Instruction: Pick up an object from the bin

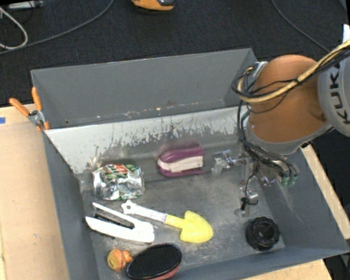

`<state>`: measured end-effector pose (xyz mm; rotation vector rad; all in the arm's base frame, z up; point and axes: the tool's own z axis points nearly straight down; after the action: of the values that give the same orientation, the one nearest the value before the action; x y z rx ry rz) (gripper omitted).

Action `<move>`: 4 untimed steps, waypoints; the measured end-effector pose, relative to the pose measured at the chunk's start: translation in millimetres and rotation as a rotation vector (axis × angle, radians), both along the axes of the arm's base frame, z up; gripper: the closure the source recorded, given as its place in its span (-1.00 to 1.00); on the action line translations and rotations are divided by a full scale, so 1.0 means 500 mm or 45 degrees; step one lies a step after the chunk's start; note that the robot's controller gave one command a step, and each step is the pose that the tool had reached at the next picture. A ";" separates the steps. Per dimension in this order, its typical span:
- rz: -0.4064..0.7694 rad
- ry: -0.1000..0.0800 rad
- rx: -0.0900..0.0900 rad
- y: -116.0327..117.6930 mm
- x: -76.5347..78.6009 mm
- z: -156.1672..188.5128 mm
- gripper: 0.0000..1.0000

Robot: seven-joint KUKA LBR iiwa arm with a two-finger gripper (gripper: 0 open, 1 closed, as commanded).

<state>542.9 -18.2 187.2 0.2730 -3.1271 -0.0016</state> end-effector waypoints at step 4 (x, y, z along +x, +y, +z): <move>0.175 -0.008 0.006 0.206 0.019 -0.206 -1.00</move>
Offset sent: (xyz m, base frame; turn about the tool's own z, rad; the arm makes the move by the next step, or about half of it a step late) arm -0.0331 0.0470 -0.0947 -0.2150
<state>552.7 84.7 84.2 0.4882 -3.1076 -0.0073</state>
